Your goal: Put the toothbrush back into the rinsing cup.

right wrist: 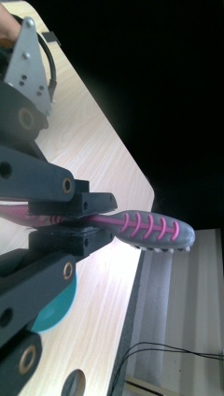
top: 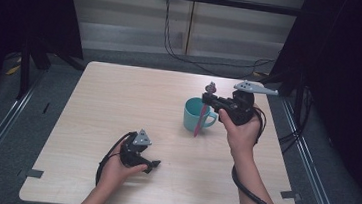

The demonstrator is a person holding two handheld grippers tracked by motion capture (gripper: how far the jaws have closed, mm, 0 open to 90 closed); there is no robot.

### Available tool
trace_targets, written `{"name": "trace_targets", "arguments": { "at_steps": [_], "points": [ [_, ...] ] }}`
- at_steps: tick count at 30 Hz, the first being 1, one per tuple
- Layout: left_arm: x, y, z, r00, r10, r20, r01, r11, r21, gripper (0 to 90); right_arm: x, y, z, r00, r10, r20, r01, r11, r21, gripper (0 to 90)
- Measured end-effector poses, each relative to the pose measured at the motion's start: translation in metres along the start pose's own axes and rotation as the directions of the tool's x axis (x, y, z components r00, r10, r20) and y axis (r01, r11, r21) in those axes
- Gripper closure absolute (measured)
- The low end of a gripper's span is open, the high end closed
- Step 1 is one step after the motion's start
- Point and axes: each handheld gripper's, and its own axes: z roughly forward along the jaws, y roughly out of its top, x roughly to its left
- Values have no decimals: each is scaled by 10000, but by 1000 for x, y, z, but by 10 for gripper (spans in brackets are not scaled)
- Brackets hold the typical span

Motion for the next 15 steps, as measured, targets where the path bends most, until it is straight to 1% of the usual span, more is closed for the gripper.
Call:
{"name": "trace_targets", "arguments": {
  "at_steps": [2, 3, 5, 8, 9, 12, 15],
  "points": [
    [-1, -1, 1, 10000, 47, 73, -47, 10000, -39, 76, -1, 2, 1, 10000, -44, 32, 44, 10000, -24, 848],
    [-1, -1, 1, 10000, 1, 76, -1, 10000, -35, 63, -1, 4, 1, 9999, -109, 93, 110, 9999, -54, 848],
    [-2, -1, 1, 10000, 1, 70, -1, 10000, -17, 54, -1, 6, 1, 9999, -108, 73, 108, 9999, -111, 848],
    [-2, -1, 2, 9999, 27, 112, -27, 10000, 9, 40, -1, 10, 2, 9996, -185, 195, 188, 9997, -145, 848],
    [-2, 0, 2, 9999, 95, 137, -96, 9999, 82, 36, -1, 11, 2, 9995, -205, 232, 209, 9996, -167, 848],
    [-3, 0, 3, 9999, 53, 116, -53, 10000, 40, 8, -2, 15, 2, 9995, -237, 232, 244, 9992, -312, 848],
    [-3, 0, 3, 9998, 77, 158, -79, 9999, 78, 0, -2, 18, 3, 9993, -274, 270, 283, 9991, -309, 848]
  ]
}}
